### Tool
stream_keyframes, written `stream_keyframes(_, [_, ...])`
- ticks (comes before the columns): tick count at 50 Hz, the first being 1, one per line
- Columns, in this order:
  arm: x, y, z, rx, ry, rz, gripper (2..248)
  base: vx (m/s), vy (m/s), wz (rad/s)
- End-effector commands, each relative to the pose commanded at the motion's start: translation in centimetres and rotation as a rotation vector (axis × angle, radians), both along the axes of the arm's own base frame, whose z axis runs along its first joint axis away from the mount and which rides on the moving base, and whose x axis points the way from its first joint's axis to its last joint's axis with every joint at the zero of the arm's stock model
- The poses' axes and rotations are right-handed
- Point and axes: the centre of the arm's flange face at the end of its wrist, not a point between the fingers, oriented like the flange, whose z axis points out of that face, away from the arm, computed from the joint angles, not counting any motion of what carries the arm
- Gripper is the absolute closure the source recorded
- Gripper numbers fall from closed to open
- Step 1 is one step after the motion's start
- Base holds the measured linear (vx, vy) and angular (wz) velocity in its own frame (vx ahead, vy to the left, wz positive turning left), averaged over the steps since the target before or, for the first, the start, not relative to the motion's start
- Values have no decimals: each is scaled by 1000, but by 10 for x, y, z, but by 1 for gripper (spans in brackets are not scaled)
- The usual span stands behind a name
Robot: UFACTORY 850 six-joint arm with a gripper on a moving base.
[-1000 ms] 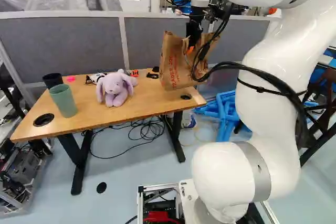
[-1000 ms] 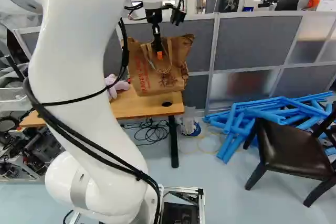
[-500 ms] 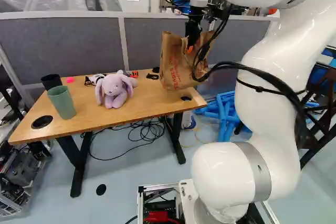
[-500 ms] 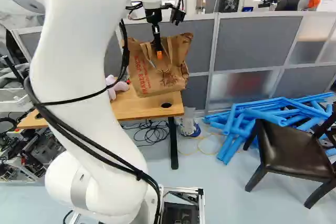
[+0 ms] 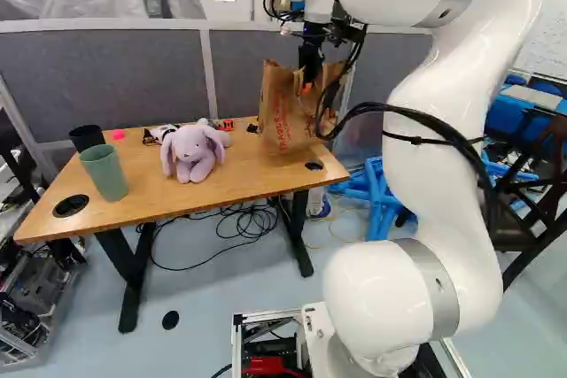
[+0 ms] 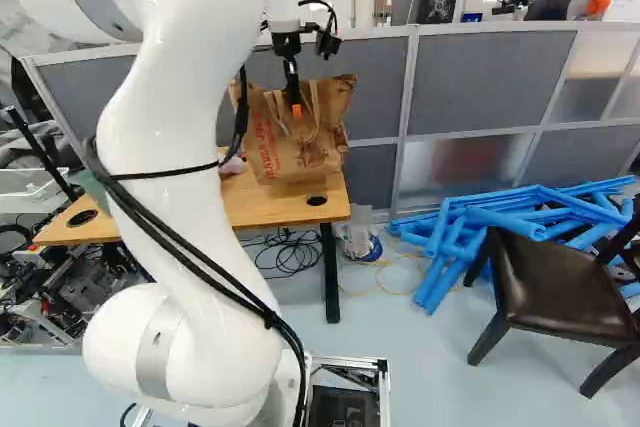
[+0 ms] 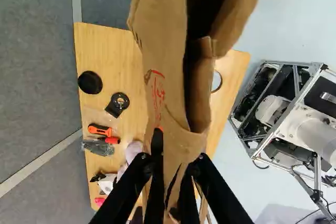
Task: Pick up the bag on the ground and place it on the table
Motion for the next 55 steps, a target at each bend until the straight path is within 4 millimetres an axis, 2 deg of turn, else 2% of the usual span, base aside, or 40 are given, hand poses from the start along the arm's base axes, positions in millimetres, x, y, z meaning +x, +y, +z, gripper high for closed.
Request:
stream_keyframes(21, [11, 27, -6, 0, 2, 44, 229, 0, 0, 0])
stream_keyframes(55, [30, 33, -57, -3, 83, 50, 229, 0, 0, 0])
